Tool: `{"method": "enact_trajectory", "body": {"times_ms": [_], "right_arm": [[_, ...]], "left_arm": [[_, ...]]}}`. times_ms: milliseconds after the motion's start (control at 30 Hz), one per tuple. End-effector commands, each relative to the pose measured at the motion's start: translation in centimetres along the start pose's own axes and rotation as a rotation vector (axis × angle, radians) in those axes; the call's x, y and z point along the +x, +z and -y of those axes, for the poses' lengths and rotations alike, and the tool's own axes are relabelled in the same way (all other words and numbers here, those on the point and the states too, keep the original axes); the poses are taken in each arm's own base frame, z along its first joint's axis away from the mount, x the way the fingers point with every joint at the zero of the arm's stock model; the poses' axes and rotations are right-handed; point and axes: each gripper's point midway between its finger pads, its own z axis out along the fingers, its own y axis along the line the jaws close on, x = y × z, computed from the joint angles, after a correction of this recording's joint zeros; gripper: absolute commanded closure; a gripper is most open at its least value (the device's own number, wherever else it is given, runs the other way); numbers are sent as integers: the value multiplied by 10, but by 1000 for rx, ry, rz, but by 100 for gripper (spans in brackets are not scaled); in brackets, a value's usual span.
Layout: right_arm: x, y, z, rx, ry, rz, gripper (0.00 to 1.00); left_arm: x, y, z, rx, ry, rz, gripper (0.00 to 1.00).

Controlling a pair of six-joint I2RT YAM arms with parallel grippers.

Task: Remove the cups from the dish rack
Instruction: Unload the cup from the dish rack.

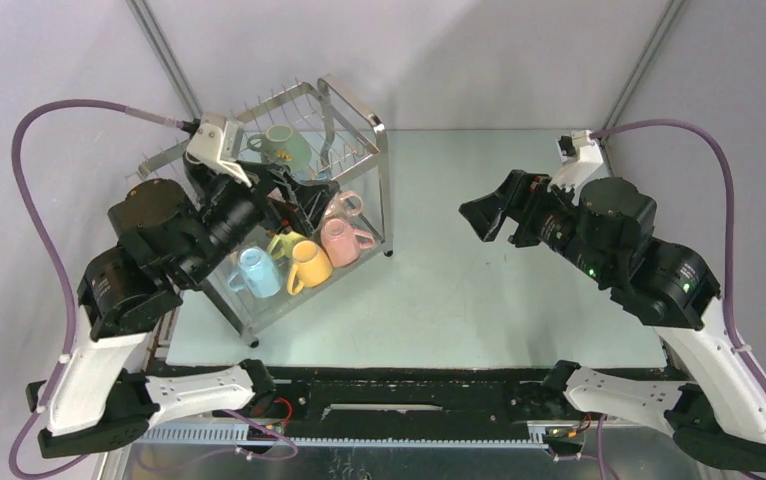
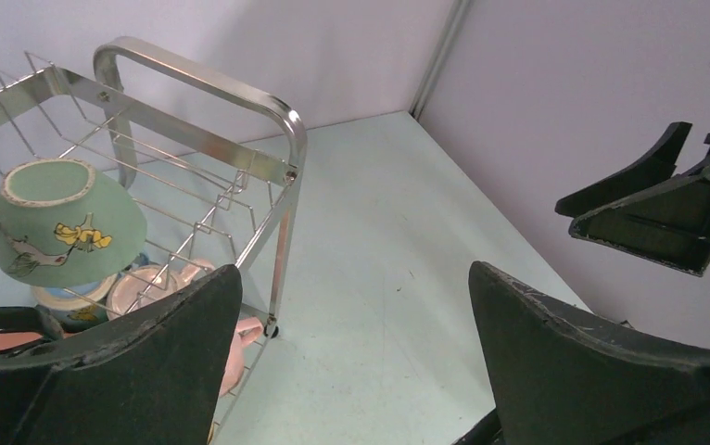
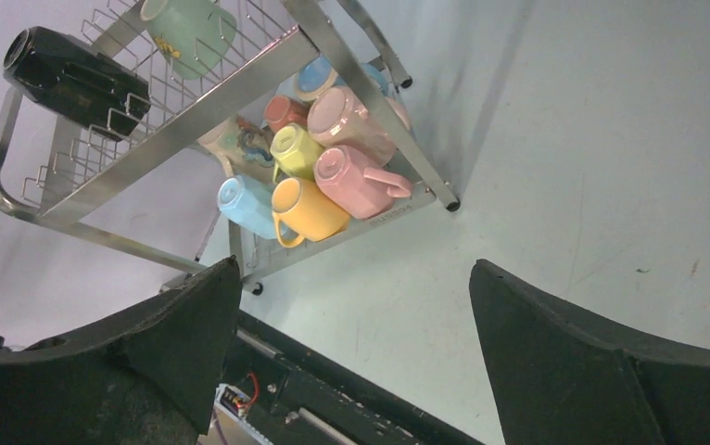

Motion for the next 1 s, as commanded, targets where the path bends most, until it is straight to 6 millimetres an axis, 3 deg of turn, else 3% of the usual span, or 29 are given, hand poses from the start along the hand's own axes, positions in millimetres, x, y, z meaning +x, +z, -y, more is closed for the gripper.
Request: {"method": "enact_trajectory", "body": {"times_ms": [0, 267, 533, 700, 967], "right_arm": [[-17, -13, 5, 28, -44, 62, 0], [-12, -14, 10, 42, -58, 58, 0], [-3, -7, 9, 41, -72, 27, 0], [4, 1, 5, 27, -77, -1, 0], [15, 13, -3, -1, -91, -47, 0]], "left_arm": [[-20, -11, -7, -31, 8, 62, 0], [-18, -19, -17, -63, 32, 61, 0], [-26, -40, -69, -330, 57, 100, 0], [-28, -41, -93, -478, 129, 110, 0], [-50, -56, -136, -734, 109, 136, 0]]}}
